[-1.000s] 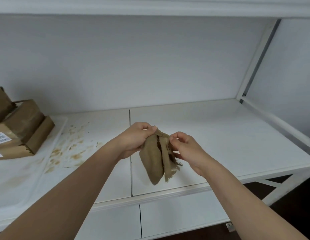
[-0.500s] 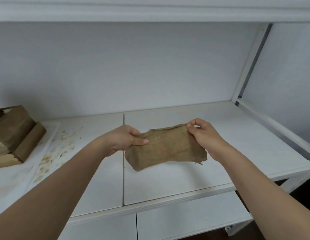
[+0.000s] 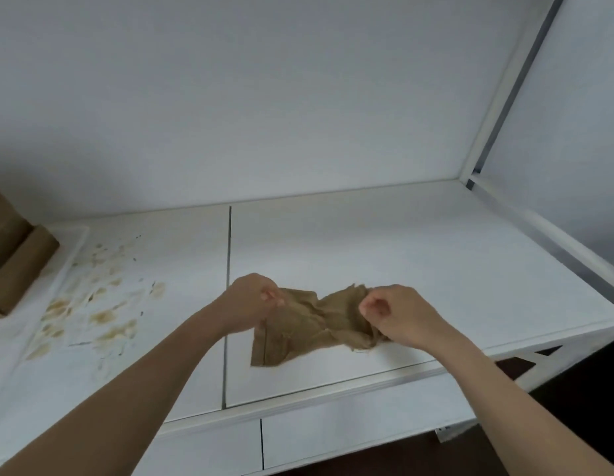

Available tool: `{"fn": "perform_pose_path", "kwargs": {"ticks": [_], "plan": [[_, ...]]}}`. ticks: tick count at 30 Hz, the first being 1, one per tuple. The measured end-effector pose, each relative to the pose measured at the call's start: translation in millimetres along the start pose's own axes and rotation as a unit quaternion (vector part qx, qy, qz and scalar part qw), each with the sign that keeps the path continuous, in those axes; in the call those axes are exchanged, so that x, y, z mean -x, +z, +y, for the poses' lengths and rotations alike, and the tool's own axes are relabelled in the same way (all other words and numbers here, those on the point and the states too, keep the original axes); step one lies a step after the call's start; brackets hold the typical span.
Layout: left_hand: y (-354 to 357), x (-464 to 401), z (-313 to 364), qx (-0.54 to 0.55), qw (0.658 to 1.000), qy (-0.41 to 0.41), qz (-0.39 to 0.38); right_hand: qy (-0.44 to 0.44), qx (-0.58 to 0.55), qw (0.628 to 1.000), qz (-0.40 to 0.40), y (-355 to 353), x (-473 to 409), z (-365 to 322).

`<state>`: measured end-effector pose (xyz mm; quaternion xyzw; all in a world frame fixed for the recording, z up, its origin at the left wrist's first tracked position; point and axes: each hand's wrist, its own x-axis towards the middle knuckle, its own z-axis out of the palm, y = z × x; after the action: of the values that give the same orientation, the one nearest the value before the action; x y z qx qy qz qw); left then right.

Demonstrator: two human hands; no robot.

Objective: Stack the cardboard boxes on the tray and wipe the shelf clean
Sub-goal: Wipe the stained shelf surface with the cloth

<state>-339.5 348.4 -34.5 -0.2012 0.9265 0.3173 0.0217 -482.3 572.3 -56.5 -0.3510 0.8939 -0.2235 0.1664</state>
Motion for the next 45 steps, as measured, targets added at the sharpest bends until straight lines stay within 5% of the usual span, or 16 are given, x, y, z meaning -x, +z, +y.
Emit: {"fn": "perform_pose_path", "kwargs": {"ticks": [3,6,9,13,19,24,32,39,45], "plan": [[29.7,-11.8,6.0,-0.063,0.996,0.021,0.053,-0.079,0.012,0.996,0.040,23.2,-8.3,-6.5],[62.9,-19.5,3.4,-0.095,0.993,0.071,0.005,-0.169,0.067,0.983,-0.008,42.9,-20.7,-6.7],[87.1,-20.8,-10.7,-0.181,0.981,0.066,-0.035,-0.186,0.120,0.971,-0.087,50.2,-32.9,6.4],[97.0,-22.8,-14.2,-0.213,0.977,-0.012,-0.026,-0.137,0.173,0.971,-0.091,51.5,-44.2,11.3],[93.7,-25.8,-12.7,-0.209,0.977,-0.009,0.031,-0.241,0.165,0.951,-0.105,42.1,-50.3,6.5],[101.3,-30.3,-16.0,-0.165,0.983,-0.076,0.010,-0.250,0.180,0.945,-0.114,54.6,-54.4,20.8],[94.2,-74.1,-32.0,-0.220,0.971,-0.084,0.042,-0.234,0.210,0.947,-0.071,64.6,-111.7,10.3],[54.7,-134.3,-35.2,-0.288,0.948,-0.128,0.051,-0.194,0.219,0.950,-0.112,49.7,-171.6,-18.2],[64.2,-167.3,-35.4,-0.224,0.957,-0.182,0.035,-0.212,0.204,0.951,-0.094,56.1,-209.8,-6.4]]}}
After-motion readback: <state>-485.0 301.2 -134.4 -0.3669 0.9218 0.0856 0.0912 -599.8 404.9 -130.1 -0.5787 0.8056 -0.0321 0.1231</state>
